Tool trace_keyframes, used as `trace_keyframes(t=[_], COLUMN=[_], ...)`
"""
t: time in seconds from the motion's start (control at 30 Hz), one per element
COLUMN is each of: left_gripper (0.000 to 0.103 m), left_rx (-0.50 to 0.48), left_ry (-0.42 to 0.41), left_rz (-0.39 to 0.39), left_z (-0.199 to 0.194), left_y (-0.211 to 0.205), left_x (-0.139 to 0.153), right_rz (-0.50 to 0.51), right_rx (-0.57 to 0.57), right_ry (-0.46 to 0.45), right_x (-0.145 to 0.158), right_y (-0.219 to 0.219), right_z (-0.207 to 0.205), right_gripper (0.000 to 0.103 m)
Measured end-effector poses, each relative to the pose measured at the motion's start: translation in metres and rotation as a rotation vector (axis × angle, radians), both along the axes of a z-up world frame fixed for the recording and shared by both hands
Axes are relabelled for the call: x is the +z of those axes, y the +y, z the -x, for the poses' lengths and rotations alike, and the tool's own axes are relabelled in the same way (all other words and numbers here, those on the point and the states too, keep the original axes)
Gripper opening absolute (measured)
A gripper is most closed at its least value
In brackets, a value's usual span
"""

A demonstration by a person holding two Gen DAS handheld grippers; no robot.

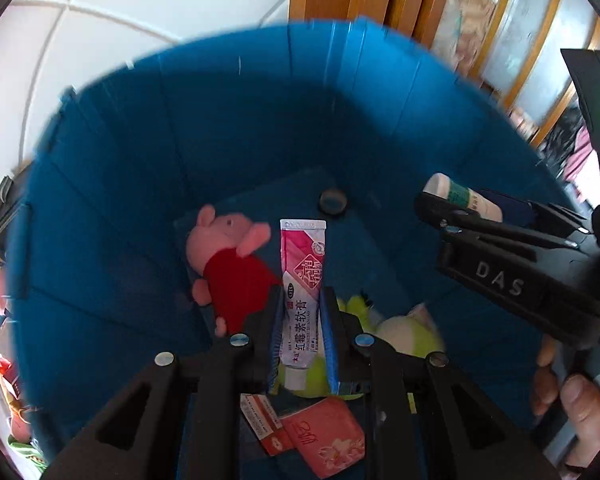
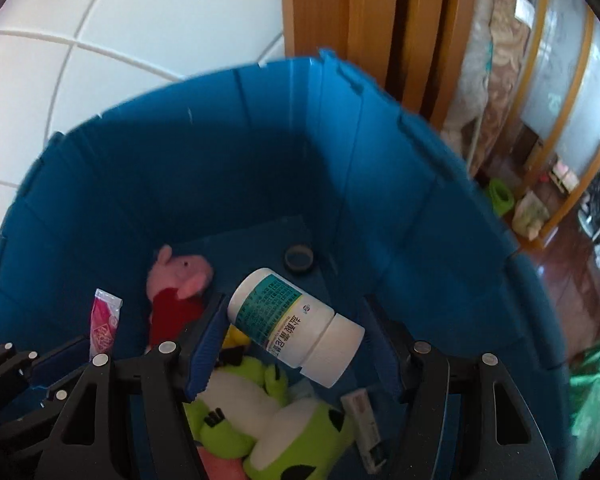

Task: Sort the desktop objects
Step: 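Carry the ointment tube and pill bottle into the blue crate and release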

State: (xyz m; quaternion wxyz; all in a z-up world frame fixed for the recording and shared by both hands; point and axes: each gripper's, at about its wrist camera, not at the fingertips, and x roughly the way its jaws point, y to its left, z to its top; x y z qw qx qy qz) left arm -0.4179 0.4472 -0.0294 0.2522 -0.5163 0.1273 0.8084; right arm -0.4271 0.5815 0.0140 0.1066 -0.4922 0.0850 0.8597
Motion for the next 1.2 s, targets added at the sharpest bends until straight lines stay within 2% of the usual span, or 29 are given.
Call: trace_keyframes(t=[0.07, 0.17, 0.37, 0.43, 0.5, 0.57, 0.63, 0.67, 0.7, 0.77, 1.1, 1.2], left_gripper=[0.018, 0.018, 0.018, 0.023, 0.041, 0.048, 0.048, 0.048, 0.048, 0.048, 0.048, 0.048], left_rx=[-0.043, -0.063, -0.063, -0.052, -0.037, -0.022, -0.009, -0.004, 0.001, 0.006, 0.007, 0.018], left_ry=[-0.028, 0.006, -0.061, -0.065, -0.061, -0.053, -0.052, -0.057, -0.063, -0.071, -0.072, -0.033], left_rz=[0.059, 0.098, 0.14, 0.156, 0.172, 0.175, 0.17, 0.168, 0.166, 0.163, 0.153, 0.121], left_z=[-0.002, -0.012, -0.009, -0.004, -0.002, 0.0, 0.003, 0.004, 0.005, 0.007, 0.008, 0.006], left_y=[0.006, 0.004, 0.005, 0.005, 0.004, 0.002, -0.002, -0.003, -0.004, -0.005, -0.006, -0.006], left_x=[-0.012, -0.013, -0.022, -0.023, -0.023, -0.024, -0.025, -0.025, -0.026, -0.026, -0.025, -0.015], right_rz=[0.032, -0.052, -0.086, -0.088, -0.089, -0.098, -0.104, -0.103, -0.1, -0.096, -0.044, -0.018], right_rx=[-0.019, -0.017, 0.029, 0.032, 0.034, 0.04, 0.048, 0.051, 0.055, 0.061, 0.088, 0.105], right_ry=[-0.069, -0.13, -0.147, -0.158, -0.17, -0.18, -0.191, -0.194, -0.196, -0.201, -0.263, -0.249], right_x=[-0.017, -0.029, -0.036, -0.037, -0.04, -0.042, -0.043, -0.044, -0.044, -0.045, -0.06, -0.058], right_y=[0.007, 0.002, -0.011, -0.012, -0.008, -0.009, -0.012, -0.014, -0.014, -0.016, -0.021, -0.023], right_z=[0.0, -0.001, -0.004, -0.004, 0.0, 0.001, 0.002, 0.003, 0.003, 0.003, 0.007, 0.005], right_gripper=[0.066, 0.066, 0.066, 0.066, 0.066, 0.066, 0.068, 0.075, 0.088, 0.103, 0.103, 0.103])
